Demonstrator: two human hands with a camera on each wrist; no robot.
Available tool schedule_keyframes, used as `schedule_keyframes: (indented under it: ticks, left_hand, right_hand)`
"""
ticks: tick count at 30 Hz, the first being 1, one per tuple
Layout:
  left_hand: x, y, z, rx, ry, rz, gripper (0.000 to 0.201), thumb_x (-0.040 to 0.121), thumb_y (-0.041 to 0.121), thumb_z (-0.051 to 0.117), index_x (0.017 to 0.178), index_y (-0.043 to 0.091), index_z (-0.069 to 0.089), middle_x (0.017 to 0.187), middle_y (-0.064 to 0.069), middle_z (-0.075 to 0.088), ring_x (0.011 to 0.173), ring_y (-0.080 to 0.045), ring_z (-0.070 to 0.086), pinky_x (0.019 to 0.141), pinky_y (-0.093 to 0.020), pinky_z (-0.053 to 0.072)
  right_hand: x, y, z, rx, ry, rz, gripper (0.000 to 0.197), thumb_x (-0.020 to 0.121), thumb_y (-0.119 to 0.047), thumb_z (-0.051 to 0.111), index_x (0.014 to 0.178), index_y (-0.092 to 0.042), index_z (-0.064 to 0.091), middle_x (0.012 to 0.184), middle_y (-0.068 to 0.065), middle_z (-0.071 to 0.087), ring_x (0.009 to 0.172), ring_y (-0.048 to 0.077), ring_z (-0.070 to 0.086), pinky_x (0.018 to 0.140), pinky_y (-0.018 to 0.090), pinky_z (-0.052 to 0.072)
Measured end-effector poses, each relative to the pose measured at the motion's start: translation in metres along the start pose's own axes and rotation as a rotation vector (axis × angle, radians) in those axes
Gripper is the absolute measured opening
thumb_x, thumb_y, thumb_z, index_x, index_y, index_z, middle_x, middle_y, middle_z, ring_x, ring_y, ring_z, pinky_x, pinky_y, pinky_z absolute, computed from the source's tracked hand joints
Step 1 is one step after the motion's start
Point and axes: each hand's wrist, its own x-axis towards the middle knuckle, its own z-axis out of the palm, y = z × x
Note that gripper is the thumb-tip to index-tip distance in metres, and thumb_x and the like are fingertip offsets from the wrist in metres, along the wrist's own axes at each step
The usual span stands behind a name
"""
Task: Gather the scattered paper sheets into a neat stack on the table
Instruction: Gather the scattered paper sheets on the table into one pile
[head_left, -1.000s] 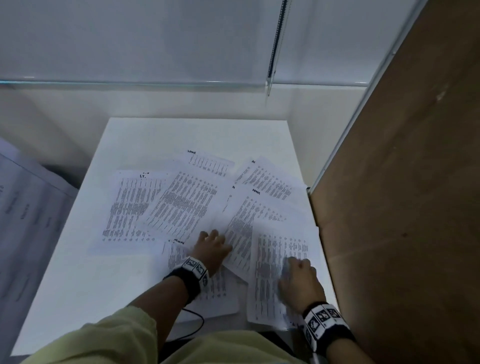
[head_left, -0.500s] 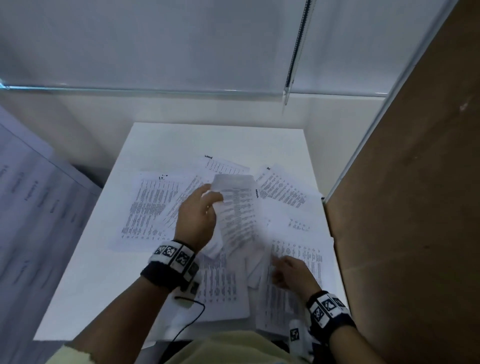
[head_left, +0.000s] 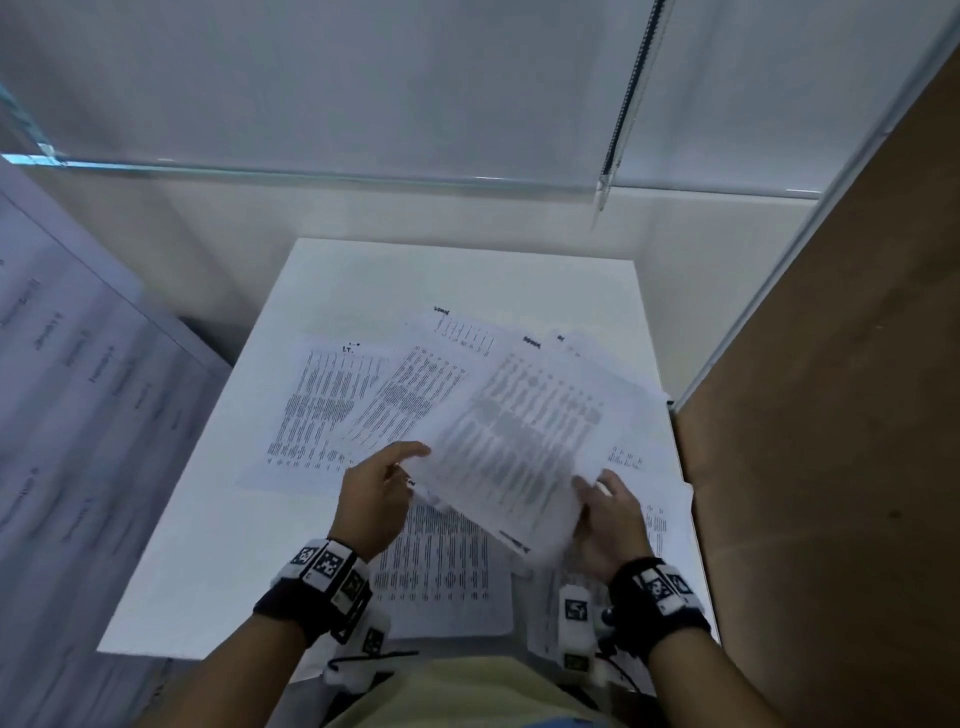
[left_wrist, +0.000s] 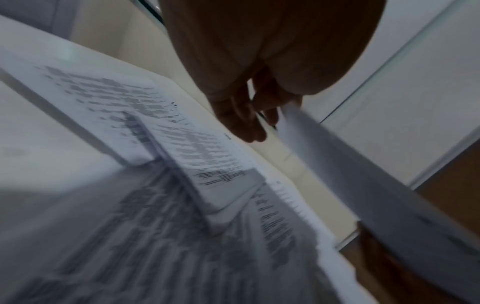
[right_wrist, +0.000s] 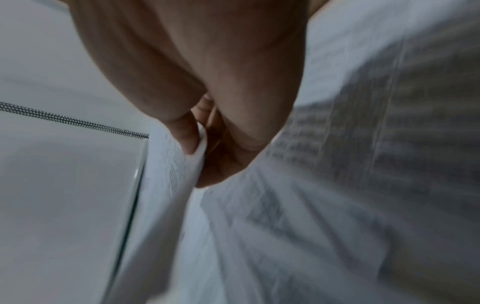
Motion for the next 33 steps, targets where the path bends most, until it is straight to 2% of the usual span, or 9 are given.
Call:
schedule_keyframes:
  ticks: [3,7,11,14,19,22,27,30,33]
  left_hand:
    - [0.008,-0.027,-0.002,0.138,-0.003,-0.098,0.038,0.089,-0.006,0.052,0.113,0.017,0.071,0.108,-0.002,0.074,0.089,-0.019,0.069,0.087,-0.034,0.056]
    - [0.027,-0.047,-0.008,0.188,-0.073,-0.459,0.03,0.088,0.021,0.061,0.117,0.016,0.056,0.106,-0.013,0.066,0.084,-0.025,0.058,0.079,-0.03,0.045]
    - [0.07,-0.15,0.02,-0.037,-0.003,-0.796,0.069,0.057,0.053,0.069,0.108,0.026,0.031,0.104,-0.024,0.067,0.082,-0.041,0.071,0.075,-0.053,0.06]
    - [0.096,-0.206,0.052,-0.069,0.052,-0.794,0.078,0.045,0.053,0.069,0.106,0.029,0.027,0.105,-0.031,0.066,0.081,-0.048,0.072,0.068,-0.063,0.058]
    - [0.088,-0.144,0.058,-0.012,0.077,-0.798,0.088,0.056,0.055,0.063,0.127,0.023,0.022,0.106,-0.03,0.066,0.075,-0.047,0.071,0.067,-0.058,0.06]
    - [0.068,-0.069,0.046,0.002,0.075,-0.756,0.07,0.076,0.043,0.068,0.125,0.013,0.028,0.107,-0.023,0.059,0.089,-0.046,0.067,0.073,-0.041,0.056]
    - [0.061,-0.052,0.049,-0.033,0.085,-0.697,0.054,0.086,0.014,0.065,0.13,0.016,0.035,0.107,-0.024,0.06,0.089,-0.04,0.063,0.076,-0.043,0.055]
    - [0.06,-0.058,0.05,-0.05,-0.002,-0.541,0.034,0.079,0.011,0.069,0.107,0.03,0.065,0.1,-0.014,0.071,0.074,-0.033,0.066,0.07,-0.039,0.059]
    - [0.05,-0.07,0.052,-0.16,-0.106,-0.449,0.029,0.063,0.014,0.071,0.078,0.039,0.077,0.094,-0.015,0.074,0.072,-0.034,0.071,0.076,-0.055,0.061]
  right_hand:
    - [0.003,-0.002,-0.047,-0.326,0.206,-0.031,0.029,0.093,-0.005,0.058,0.075,-0.02,0.042,0.067,0.008,0.038,0.06,0.018,0.036,0.059,0.033,0.032]
    - [-0.007,0.005,-0.103,-0.764,0.364,0.013,0.025,0.09,-0.005,0.059,0.086,-0.024,0.043,0.082,0.014,0.044,0.073,0.024,0.037,0.07,0.037,0.039]
    - [-0.024,0.01,-0.119,-0.95,0.472,0.082,0.016,0.093,0.004,0.052,0.107,-0.001,0.056,0.087,0.015,0.061,0.083,0.031,0.055,0.079,0.038,0.046]
    - [-0.035,0.016,-0.105,-1.149,0.522,0.018,0.033,0.092,-0.006,0.054,0.124,0.004,0.052,0.118,0.026,0.06,0.108,0.041,0.056,0.094,0.044,0.047]
    - [-0.04,0.022,-0.078,-1.265,0.522,-0.085,0.065,0.091,-0.032,0.06,0.147,-0.016,0.032,0.148,0.028,0.036,0.131,0.047,0.042,0.106,0.056,0.043]
    - [-0.041,0.02,-0.06,-1.241,0.436,-0.113,0.063,0.09,-0.026,0.065,0.146,-0.015,0.038,0.144,0.023,0.035,0.131,0.041,0.037,0.106,0.051,0.042]
    - [-0.044,0.021,-0.038,-1.125,0.205,-0.142,0.038,0.094,-0.017,0.066,0.128,-0.018,0.049,0.13,0.01,0.038,0.098,0.02,0.055,0.061,0.009,0.043]
    - [-0.038,0.023,-0.038,-1.075,0.141,-0.169,0.037,0.09,-0.028,0.071,0.123,-0.019,0.056,0.122,0.011,0.051,0.094,0.018,0.057,0.068,0.013,0.04]
    - [-0.034,0.018,-0.032,-0.878,0.096,-0.087,0.031,0.088,-0.039,0.072,0.111,-0.019,0.063,0.109,0.012,0.068,0.087,0.021,0.067,0.07,0.026,0.051]
